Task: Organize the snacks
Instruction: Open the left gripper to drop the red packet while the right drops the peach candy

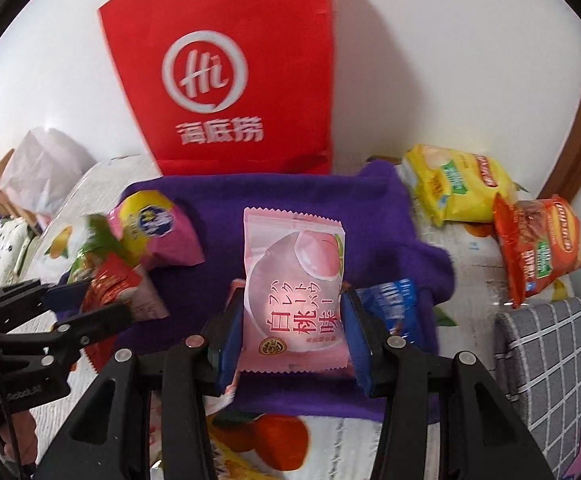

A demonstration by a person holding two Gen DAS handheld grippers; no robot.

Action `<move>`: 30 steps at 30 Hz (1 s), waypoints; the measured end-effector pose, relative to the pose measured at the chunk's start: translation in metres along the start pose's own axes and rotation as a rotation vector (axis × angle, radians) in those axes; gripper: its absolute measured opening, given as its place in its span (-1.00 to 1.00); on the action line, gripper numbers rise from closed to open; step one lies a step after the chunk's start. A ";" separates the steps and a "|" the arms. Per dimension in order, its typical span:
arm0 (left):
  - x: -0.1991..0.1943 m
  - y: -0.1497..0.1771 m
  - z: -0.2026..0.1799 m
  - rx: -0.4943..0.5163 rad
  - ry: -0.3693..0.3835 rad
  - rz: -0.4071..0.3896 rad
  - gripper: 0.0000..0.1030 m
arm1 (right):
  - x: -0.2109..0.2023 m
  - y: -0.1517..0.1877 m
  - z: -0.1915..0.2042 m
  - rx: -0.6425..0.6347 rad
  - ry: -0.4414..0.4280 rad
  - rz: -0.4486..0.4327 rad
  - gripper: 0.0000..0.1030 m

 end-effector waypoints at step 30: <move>0.039 -0.015 -0.008 -0.018 0.004 0.038 0.22 | 0.002 -0.005 -0.018 -0.025 0.002 0.014 0.24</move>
Point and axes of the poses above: each gripper's, at about its wrist camera, not at the fingertips, and x roughly the way its jaws point, z to its left, y to its underside, the point moved 3 cm from there along x, roughly the way its jaws point, and after that the axes turned 7 degrees about y, right-handed, at the moved point
